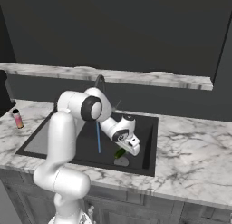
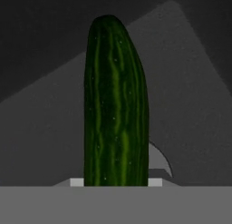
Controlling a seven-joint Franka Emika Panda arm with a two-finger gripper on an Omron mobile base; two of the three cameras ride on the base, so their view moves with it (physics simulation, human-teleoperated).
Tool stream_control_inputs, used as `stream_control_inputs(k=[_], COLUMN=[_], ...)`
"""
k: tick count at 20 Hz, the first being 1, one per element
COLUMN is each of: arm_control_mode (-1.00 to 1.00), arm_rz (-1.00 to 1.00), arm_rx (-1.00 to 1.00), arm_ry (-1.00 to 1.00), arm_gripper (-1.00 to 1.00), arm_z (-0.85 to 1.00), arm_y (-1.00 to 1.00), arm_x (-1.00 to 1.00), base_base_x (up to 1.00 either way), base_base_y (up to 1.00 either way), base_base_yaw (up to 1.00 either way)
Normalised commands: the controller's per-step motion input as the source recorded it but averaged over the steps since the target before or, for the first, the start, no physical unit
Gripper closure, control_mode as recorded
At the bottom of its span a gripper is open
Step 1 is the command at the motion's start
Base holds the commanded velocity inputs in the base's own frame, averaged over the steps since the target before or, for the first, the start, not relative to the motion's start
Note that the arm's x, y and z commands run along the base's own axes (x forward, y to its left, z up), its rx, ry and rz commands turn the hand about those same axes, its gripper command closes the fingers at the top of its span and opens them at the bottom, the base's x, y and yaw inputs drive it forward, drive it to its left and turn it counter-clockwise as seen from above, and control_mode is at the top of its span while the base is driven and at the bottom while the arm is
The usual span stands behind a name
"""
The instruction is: Turn on the sink faucet. Then move the cucumber from the counter to the sink. Turn off the sink. Move the vegetable from the sink to the pot next to the stove. Finally move the pot to the rear left burner.
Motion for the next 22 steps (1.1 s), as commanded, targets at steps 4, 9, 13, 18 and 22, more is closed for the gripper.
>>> stream_control_inputs(k=[4, 9, 13, 18, 22], arm_control_mode=[-1.00, -1.00, -1.00, -1.00, -1.00], arm_rz=[0.06, 0.05, 0.04, 0.03, 0.00], arm_rx=[0.00, 0.00, 0.00, -0.03, 0.00], arm_ry=[0.00, 0.00, 0.02, 0.06, 0.01], arm_gripper=[1.00, 1.00, 1.00, -1.00, -1.00], arm_z=[-0.24, -0.27, -0.31, -0.26, -0.17], arm_y=[0.00, 0.00, 0.05, 0.13, 0.02], arm_x=[0.12, 0.06, 0.11, -0.03, 0.00], base_base_x=[0.00, 0.00, 0.00, 0.00, 0.00], base_base_y=[0.00, 0.00, 0.00, 0.00, 0.00], base_base_yaw=[0.00, 0.00, 0.00, 0.00, 0.00])
